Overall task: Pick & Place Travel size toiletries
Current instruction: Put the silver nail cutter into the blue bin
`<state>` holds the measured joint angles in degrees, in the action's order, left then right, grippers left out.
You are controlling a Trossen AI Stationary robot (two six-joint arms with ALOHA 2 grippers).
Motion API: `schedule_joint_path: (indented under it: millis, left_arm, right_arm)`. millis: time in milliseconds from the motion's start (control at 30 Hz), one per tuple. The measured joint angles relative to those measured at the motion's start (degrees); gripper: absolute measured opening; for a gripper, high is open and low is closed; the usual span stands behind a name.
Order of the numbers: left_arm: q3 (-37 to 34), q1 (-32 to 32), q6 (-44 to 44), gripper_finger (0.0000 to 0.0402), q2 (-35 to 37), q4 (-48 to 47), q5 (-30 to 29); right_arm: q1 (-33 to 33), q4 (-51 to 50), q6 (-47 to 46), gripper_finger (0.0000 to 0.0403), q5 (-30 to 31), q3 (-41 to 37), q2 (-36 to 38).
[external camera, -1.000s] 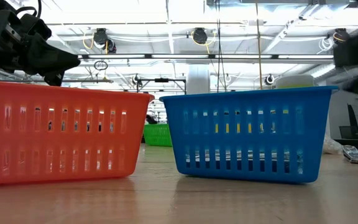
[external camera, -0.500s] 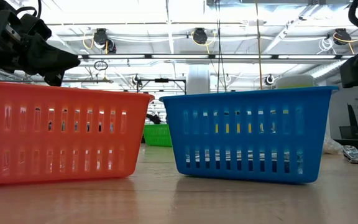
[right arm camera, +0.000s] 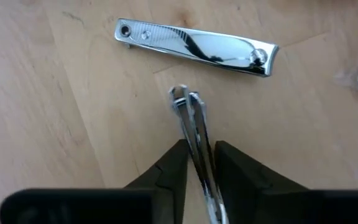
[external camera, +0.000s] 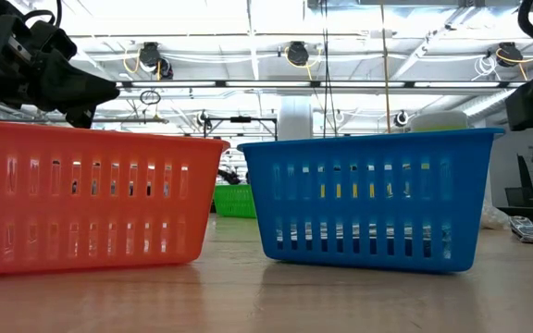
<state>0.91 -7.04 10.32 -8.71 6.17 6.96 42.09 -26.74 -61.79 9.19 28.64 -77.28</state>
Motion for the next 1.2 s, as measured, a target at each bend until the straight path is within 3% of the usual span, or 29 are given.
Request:
schedule_joint_path:
  millis: [267,800,1200]
  left_arm:
    - [-0.01,0.01,-0.01,0.0044,0.00,0.00,0.00]
    - [-0.02,0.01,0.00,0.0044,-0.02,-0.13,0.00]
    - [0.00,0.01,0.01,0.0044,0.00,0.01,-0.02]
  right_arm:
    - [0.00,5.63,2.70,0.0027,-0.24,-0.04,0.67]
    - [0.09,31.55,14.10,0.0029,-3.01,-0.24,4.04]
    - [0.04,48.11,24.97,0.0030,1.48,-0.15,2.74]
